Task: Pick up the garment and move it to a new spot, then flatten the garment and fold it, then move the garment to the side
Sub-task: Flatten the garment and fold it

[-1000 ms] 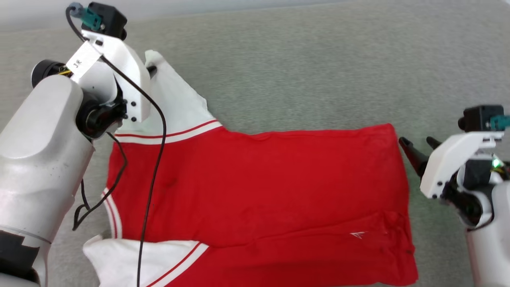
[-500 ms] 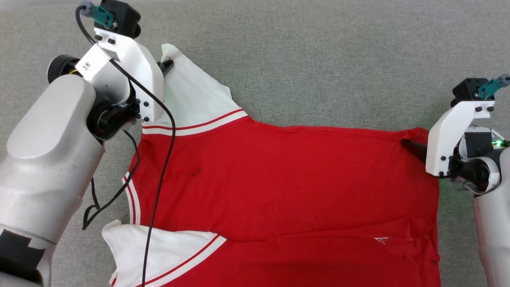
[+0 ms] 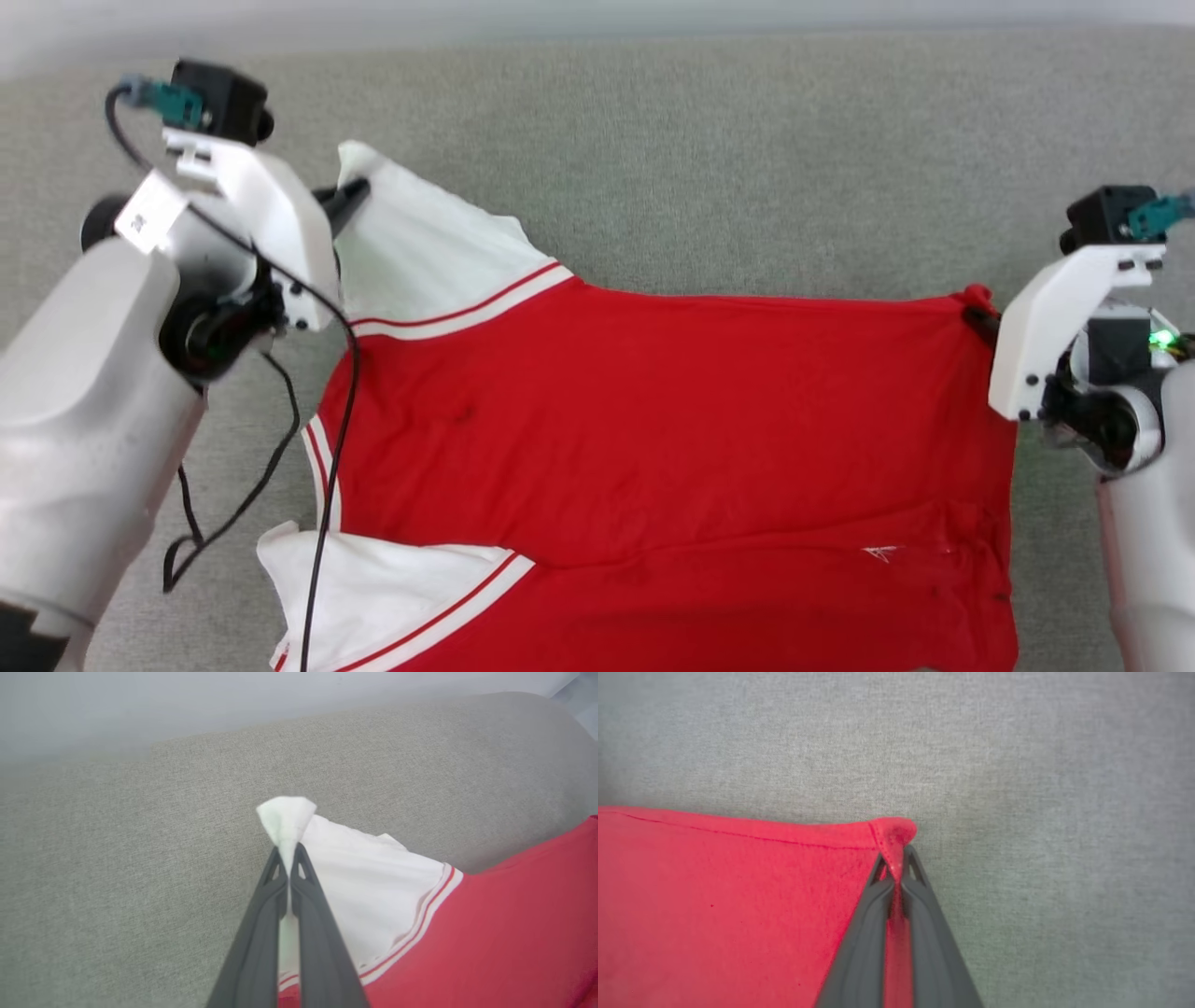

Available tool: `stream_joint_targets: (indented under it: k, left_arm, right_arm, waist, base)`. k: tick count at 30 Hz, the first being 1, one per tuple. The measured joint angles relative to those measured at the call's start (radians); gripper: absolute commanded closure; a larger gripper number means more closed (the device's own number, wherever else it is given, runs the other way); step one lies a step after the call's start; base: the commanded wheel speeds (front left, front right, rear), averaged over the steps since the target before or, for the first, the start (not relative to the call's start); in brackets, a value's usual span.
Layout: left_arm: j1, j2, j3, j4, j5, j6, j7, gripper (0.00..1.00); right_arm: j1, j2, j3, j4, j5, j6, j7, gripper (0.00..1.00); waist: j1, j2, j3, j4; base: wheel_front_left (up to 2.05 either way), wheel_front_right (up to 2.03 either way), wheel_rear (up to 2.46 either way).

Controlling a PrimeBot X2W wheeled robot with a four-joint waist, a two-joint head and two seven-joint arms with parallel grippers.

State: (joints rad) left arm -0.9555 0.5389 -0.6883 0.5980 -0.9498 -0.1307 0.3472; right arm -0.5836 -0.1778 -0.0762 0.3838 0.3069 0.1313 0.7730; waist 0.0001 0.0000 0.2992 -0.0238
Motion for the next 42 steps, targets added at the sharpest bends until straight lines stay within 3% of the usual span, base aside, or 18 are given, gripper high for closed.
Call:
stream_joint_targets:
  k: [6,15,24,30,31,32,33,34,36,37,42]
  left_arm:
    - [0.147,0.041,0.016,-0.065,-0.032,0.018,-0.045,1.0]
    - [0.407,0.098,0.024,-0.202,-0.083,0.108,-0.093,1.0]
    - [0.676,0.125,0.037,-0.357,-0.143,0.223,-0.149,1.0]
    - [0.802,0.11,0.025,-0.411,-0.19,0.264,-0.152,1.0]
    - [0.814,0.105,0.021,-0.411,-0.19,0.267,-0.158,1.0]
    - [0.824,0.1,0.021,-0.41,-0.193,0.267,-0.163,1.0]
    - [0.829,0.091,0.021,-0.408,-0.2,0.267,-0.167,1.0]
    - [0.833,0.08,0.02,-0.404,-0.204,0.267,-0.171,1.0]
    - [0.84,0.064,0.013,-0.395,-0.21,0.255,-0.171,0.5]
    - [0.841,0.058,0.014,-0.387,-0.212,0.248,-0.181,0.0]
    - [0.835,0.037,0.026,-0.365,-0.183,0.236,-0.267,0.0]
  right_arm:
    - [0.152,0.016,-0.035,-0.128,0.001,0.0,-0.025,1.0]
    - [0.386,0.075,-0.081,-0.243,0.011,0.0,-0.044,1.0]
    - [0.522,0.108,-0.134,-0.232,0.02,0.0,-0.123,1.0]
    - [0.57,0.117,-0.15,-0.212,0.029,0.0,-0.184,1.0]
    - [0.577,0.118,-0.153,-0.208,0.029,0.0,-0.195,0.96]
    - [0.587,0.119,-0.157,-0.204,0.035,0.0,-0.202,0.66]
    - [0.598,0.12,-0.156,-0.199,0.039,0.0,-0.206,0.07]
    - [0.611,0.121,-0.153,-0.197,0.04,0.0,-0.216,0.0]
    - [0.623,0.123,-0.148,-0.192,0.057,0.0,-0.238,0.0]
    - [0.629,0.123,-0.146,-0.192,0.062,0.0,-0.254,0.0]
    - [0.668,0.126,-0.143,-0.224,0.084,0.0,-0.333,0.0]
  waist:
    - [0.0,0.0,-0.066,0.01]
    - [-0.0001,0.0,-0.159,0.035]
    - [-0.0002,0.0001,-0.213,0.051]
    - [-0.0002,0.0,-0.228,0.06]
    - [-0.0001,0.0,-0.23,0.061]
    - [-0.0001,0.0,-0.231,0.062]
    - [-0.0002,0.0001,-0.233,0.062]
    - [-0.0001,0.0,-0.233,0.063]
    - [-0.0001,0.0,-0.234,0.062]
    - [-0.0002,0.0001,-0.234,0.062]
    - [-0.0001,0.0,-0.243,0.06]
  base:
    - [0.0,0.0,0.0]
    - [0.0,0.0,0.0]
    - [0.0,0.0,0.0]
    - [0.0,0.0,0.0]
    - [0.0,0.0,0.0]
    - [0.0,0.0,0.0]
    - [0.0,0.0,0.0]
    - [0.0,0.0,0.0]
    - [0.0,0.0,0.0]
    - [0.0,0.0,0.0]
    - [0.0,0.0,0.0]
